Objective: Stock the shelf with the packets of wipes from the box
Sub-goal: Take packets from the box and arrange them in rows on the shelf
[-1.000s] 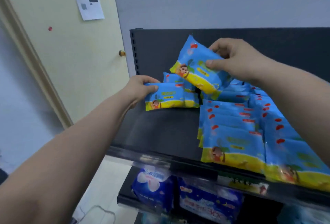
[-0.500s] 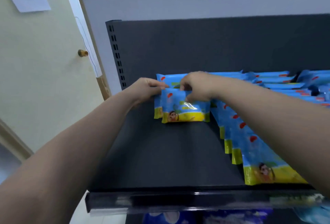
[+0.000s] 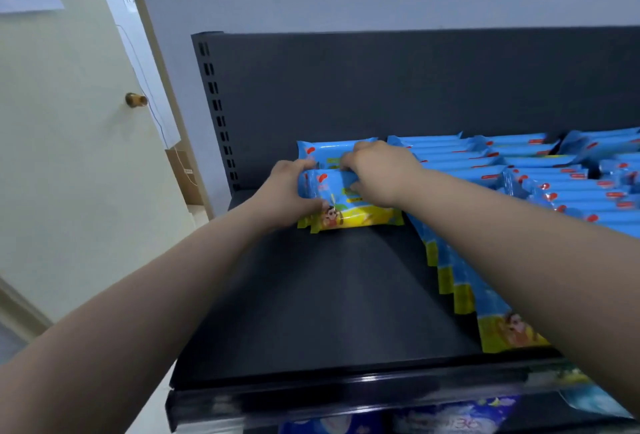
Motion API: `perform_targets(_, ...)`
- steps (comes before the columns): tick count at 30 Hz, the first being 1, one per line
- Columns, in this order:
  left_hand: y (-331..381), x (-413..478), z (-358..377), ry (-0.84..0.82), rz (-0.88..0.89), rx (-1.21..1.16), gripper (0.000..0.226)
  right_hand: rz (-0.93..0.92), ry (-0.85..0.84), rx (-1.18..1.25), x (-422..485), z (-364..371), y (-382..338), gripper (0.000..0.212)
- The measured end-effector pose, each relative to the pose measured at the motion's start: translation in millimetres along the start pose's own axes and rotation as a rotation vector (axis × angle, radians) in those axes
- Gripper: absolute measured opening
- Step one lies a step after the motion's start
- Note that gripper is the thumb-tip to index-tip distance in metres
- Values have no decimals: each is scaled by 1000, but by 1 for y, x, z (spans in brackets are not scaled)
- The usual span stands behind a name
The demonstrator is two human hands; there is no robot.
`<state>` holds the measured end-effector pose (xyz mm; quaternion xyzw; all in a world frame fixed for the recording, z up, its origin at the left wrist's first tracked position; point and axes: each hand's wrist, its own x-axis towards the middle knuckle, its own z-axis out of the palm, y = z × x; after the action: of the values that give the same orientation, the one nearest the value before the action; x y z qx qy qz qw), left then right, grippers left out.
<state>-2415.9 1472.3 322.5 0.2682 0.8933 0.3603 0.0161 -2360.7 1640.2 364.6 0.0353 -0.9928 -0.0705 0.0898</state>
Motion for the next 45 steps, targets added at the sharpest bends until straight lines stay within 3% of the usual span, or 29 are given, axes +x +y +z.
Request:
perform_targets(9,54,-23,5,129,166,182,75,36,180,138,-59,-41,29,45)
perform_targets(14,137,-47,44,265,387,153,64,83,326,187,-139,-60,83,52)
perform_targets(20,255,-83,129,296,600,106,58,210,403,188,-276,-59,171,57)
perform_targets(26,354,-124,242,204,730,74,56,425,328,125,-425,-46,250,54)
perform_targets(33,438,-158,365,-24,812,72,56,721,220,77,-581,-21,309,57)
perform_targets(45,549,-153,544,-299,1055,5,55,1203,59,10,-727,26,396,57)
